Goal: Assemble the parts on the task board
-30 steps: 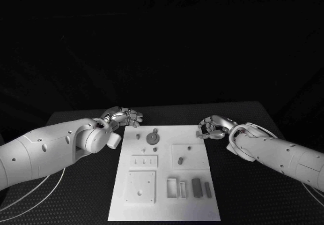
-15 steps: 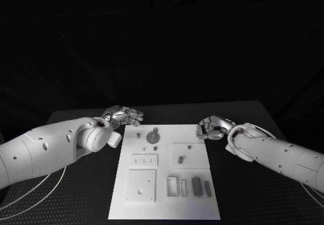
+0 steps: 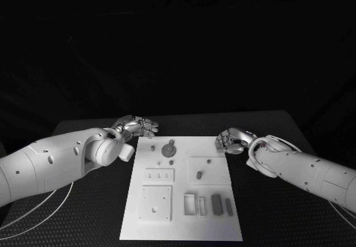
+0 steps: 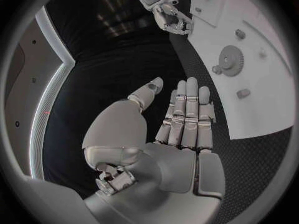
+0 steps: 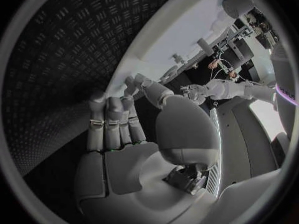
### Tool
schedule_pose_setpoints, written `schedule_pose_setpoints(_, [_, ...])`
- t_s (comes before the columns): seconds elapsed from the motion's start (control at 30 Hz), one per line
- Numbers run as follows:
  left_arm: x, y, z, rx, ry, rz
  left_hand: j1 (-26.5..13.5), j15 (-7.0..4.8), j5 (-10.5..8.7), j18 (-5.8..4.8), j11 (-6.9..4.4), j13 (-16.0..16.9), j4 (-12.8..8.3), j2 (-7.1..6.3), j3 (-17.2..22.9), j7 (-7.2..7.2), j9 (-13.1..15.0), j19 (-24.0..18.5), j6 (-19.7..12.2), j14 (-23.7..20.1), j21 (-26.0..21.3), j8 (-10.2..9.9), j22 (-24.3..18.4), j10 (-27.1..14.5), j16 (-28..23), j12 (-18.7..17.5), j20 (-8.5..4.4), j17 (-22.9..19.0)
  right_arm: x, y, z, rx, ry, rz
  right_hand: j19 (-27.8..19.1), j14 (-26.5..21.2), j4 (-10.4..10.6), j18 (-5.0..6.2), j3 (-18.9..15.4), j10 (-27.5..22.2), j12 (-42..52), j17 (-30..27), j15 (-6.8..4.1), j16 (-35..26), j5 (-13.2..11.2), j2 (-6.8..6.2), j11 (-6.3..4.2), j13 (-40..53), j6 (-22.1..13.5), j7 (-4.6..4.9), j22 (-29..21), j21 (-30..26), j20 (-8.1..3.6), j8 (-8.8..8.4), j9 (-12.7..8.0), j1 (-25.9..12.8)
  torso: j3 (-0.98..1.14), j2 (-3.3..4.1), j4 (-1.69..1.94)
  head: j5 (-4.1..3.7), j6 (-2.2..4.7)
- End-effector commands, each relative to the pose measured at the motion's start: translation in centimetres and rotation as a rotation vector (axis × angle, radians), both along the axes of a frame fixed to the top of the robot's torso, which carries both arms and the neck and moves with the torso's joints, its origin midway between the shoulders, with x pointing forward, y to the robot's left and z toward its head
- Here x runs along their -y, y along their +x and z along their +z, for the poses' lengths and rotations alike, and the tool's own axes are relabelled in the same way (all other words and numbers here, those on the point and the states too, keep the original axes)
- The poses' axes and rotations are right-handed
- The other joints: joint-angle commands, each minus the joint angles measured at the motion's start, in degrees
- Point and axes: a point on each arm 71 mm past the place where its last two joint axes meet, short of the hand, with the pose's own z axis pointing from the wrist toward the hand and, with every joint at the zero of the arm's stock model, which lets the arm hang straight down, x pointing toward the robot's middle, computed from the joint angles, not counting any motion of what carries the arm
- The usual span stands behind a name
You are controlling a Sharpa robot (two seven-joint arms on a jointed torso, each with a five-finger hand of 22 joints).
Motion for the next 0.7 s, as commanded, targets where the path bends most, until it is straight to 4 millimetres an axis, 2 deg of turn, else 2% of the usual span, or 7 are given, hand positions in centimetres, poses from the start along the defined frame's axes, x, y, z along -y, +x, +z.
schedule_pose_setpoints(0.03, [0.31, -0.06, 0.1, 0.006, -0.007, -0.018, -0.1, 0.09, -0.25, 0.13, 0.13, 0.0, -0.1, -0.3, -0.2, 0.07, 0.0, -0.4, -0.1, 0.0, 0.2, -0.4, 0.7, -0.2, -0.3, -0.2, 0.0, 0.1, -0.05, -0.09, -0.22, -0.014, -0.019, 0.013, 0.5, 0.1, -0.1, 2.62, 0.4, 0.0, 0.3, 0.1, -0.45, 0.2, -0.3, -0.12, -0.38, 0.1, 1.4, 0.86, 0.1, 0.3, -0.05, 0.33, 0.1, 0.6, -0.02, 0.02, 0.08, 0.03, -0.09])
schedule_pose_setpoints(0.33, [0.2, -0.07, 0.1, 0.005, -0.006, -0.016, -0.1, 0.09, -0.27, 0.14, 0.16, 0.0, -0.2, -0.33, -0.2, 0.08, 0.0, -0.4, -0.1, 0.0, 0.2, -0.4, 0.7, -0.3, -0.3, -0.3, 0.0, 0.1, -0.08, -0.05, -0.27, -0.018, -0.021, 0.008, 0.7, 0.2, -0.1, 2.62, 0.6, 0.1, 0.3, 0.1, -0.55, 0.3, -0.3, -0.04, -0.47, 0.1, 1.5, 0.78, 0.1, 0.4, -0.1, 0.4, 0.2, 0.6, 0.0, -0.01, -0.07, 0.09, -0.22])
schedule_pose_setpoints(0.5, [0.22, -0.08, 0.1, 0.004, -0.006, -0.017, 0.0, 0.09, -0.28, 0.14, 0.17, 0.0, -0.2, -0.34, -0.2, 0.08, 0.0, -0.4, -0.1, 0.0, 0.2, -0.4, 0.7, -0.3, -0.3, -0.3, 0.0, 0.1, -0.14, -0.06, -0.29, -0.018, -0.024, 0.009, 0.8, 0.2, 0.0, 2.62, 0.8, 0.3, 0.3, 0.2, -0.65, 0.3, -0.2, 0.12, -0.57, 0.1, 1.8, 0.67, 0.2, 0.5, -0.18, 0.53, 0.3, 0.5, 0.0, -0.04, -0.01, 0.01, -0.29])
schedule_pose_setpoints(0.63, [0.19, -0.07, 0.1, 0.004, -0.005, -0.016, 0.0, 0.09, -0.28, 0.14, 0.17, 0.0, -0.2, -0.34, -0.2, 0.08, 0.0, -0.4, -0.1, 0.0, 0.2, -0.4, 0.7, -0.3, -0.3, -0.3, 0.0, 0.1, -0.18, -0.05, -0.23, -0.01, -0.022, 0.009, 1.0, 0.4, 0.1, 2.62, 2.0, 0.6, 0.3, 0.2, -0.95, 0.4, -0.9, 0.52, -0.94, 0.1, 2.9, 0.31, 0.2, 0.7, -0.37, 1.01, 0.6, 0.8, 0.03, -0.04, -0.04, -0.06, -0.37])
schedule_pose_setpoints(0.7, [0.19, -0.07, 0.09, 0.003, -0.005, -0.017, 0.0, 0.09, -0.28, 0.14, 0.17, 0.0, -0.2, -0.33, -0.2, 0.08, 0.0, -0.4, -0.1, 0.0, 0.2, -0.4, 0.7, -0.3, -0.3, -0.3, 0.0, 0.1, -0.24, -0.06, -0.19, -0.005, -0.019, 0.007, 1.2, 0.7, 0.4, 2.62, 3.1, 1.0, 0.3, 0.3, -1.32, 0.5, -1.5, 0.79, -1.38, 0.1, 4.2, -0.17, 0.2, 0.8, -0.49, 1.76, 1.1, 0.9, 0.06, -0.04, -0.04, -0.04, -0.35])
